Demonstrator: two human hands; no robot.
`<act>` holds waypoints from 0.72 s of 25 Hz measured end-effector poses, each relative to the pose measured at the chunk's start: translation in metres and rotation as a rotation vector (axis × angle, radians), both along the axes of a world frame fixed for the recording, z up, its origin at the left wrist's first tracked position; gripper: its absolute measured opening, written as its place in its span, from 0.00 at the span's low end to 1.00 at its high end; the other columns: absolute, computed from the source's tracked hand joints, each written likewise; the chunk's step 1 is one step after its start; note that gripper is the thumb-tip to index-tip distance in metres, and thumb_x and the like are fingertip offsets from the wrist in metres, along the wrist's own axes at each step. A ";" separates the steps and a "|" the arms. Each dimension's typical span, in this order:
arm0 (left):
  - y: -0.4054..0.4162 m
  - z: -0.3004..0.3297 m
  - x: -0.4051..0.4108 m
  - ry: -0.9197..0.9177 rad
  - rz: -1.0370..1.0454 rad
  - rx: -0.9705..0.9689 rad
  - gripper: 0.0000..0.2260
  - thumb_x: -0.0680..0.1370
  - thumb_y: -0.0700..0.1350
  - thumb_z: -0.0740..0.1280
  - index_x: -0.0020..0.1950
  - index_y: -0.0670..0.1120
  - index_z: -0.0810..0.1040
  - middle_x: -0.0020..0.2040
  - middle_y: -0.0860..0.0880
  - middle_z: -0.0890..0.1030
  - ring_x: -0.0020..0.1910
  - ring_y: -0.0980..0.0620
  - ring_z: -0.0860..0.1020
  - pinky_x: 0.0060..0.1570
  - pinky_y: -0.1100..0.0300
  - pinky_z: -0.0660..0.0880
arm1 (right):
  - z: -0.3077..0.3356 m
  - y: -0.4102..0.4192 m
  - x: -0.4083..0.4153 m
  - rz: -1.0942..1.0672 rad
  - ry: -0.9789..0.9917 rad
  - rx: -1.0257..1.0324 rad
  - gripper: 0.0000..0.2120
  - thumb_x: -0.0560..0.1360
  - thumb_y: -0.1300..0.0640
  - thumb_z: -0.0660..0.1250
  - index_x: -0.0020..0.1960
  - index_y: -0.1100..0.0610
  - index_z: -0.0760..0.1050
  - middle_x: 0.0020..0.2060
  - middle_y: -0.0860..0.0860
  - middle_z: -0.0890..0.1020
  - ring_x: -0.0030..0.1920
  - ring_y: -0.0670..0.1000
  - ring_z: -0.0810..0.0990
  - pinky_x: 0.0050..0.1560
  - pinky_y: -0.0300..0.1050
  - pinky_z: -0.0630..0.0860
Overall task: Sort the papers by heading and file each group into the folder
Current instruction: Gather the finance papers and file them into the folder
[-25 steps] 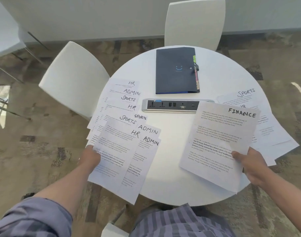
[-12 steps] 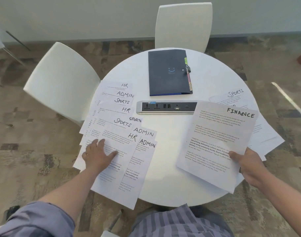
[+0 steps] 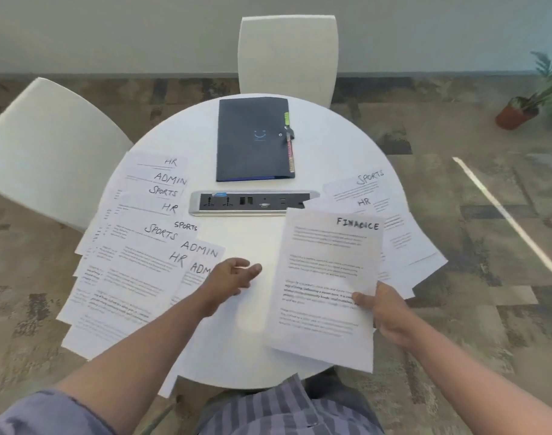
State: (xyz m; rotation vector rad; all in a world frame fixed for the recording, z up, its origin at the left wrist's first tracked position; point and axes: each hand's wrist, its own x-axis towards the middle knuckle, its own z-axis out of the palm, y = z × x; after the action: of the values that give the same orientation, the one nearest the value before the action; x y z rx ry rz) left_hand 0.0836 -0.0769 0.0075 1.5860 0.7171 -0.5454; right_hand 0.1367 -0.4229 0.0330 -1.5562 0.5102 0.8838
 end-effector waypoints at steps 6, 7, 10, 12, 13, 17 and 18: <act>-0.108 -0.002 0.005 0.136 0.082 -0.514 0.19 0.78 0.41 0.72 0.69 0.40 0.77 0.65 0.39 0.82 0.64 0.37 0.81 0.63 0.41 0.78 | -0.003 -0.037 0.030 0.112 0.008 0.114 0.14 0.82 0.66 0.66 0.64 0.55 0.79 0.57 0.51 0.87 0.56 0.57 0.86 0.60 0.63 0.81; -0.117 -0.005 0.006 0.133 0.112 -0.537 0.18 0.79 0.38 0.70 0.69 0.39 0.77 0.65 0.38 0.82 0.64 0.36 0.80 0.63 0.39 0.78 | -0.004 -0.041 0.035 0.142 0.005 0.113 0.13 0.82 0.65 0.66 0.64 0.54 0.79 0.56 0.50 0.87 0.55 0.55 0.86 0.58 0.60 0.82; -0.128 -0.012 0.007 0.122 0.184 -0.423 0.16 0.80 0.34 0.69 0.68 0.38 0.77 0.63 0.37 0.83 0.62 0.34 0.81 0.62 0.38 0.78 | -0.009 -0.052 0.047 0.248 -0.005 0.110 0.12 0.82 0.61 0.67 0.64 0.53 0.78 0.57 0.48 0.87 0.56 0.53 0.86 0.54 0.51 0.82; -0.126 -0.017 0.002 0.123 0.241 -0.239 0.14 0.80 0.34 0.69 0.65 0.39 0.79 0.60 0.39 0.85 0.59 0.35 0.83 0.62 0.37 0.78 | -0.017 -0.063 0.060 0.301 -0.108 -0.030 0.15 0.81 0.57 0.68 0.68 0.54 0.75 0.63 0.47 0.82 0.63 0.53 0.81 0.59 0.49 0.77; -0.121 -0.020 -0.002 0.128 0.274 -0.158 0.12 0.80 0.34 0.69 0.64 0.39 0.80 0.58 0.40 0.85 0.57 0.36 0.84 0.61 0.36 0.78 | -0.023 -0.069 0.068 0.309 -0.178 -0.172 0.19 0.81 0.56 0.69 0.71 0.54 0.72 0.66 0.47 0.78 0.67 0.53 0.78 0.62 0.49 0.74; -0.105 -0.027 -0.021 0.169 0.397 0.003 0.11 0.80 0.37 0.70 0.63 0.42 0.81 0.55 0.43 0.87 0.55 0.38 0.85 0.60 0.36 0.79 | -0.051 -0.091 0.094 0.313 -0.290 -0.531 0.34 0.75 0.50 0.74 0.77 0.57 0.66 0.73 0.56 0.70 0.70 0.59 0.72 0.69 0.59 0.73; -0.103 -0.028 -0.025 0.174 0.419 0.024 0.11 0.81 0.37 0.70 0.62 0.42 0.81 0.54 0.43 0.87 0.54 0.38 0.85 0.59 0.36 0.79 | -0.055 -0.092 0.096 0.379 -0.295 -0.595 0.37 0.74 0.47 0.75 0.77 0.57 0.65 0.72 0.56 0.69 0.70 0.60 0.72 0.67 0.59 0.73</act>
State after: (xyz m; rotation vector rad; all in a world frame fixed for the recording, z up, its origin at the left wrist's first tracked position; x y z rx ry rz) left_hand 0.0589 -0.1800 -0.0206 1.3669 1.1572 -0.3668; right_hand 0.2322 -0.5148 -0.0216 -2.3410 0.2744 0.7973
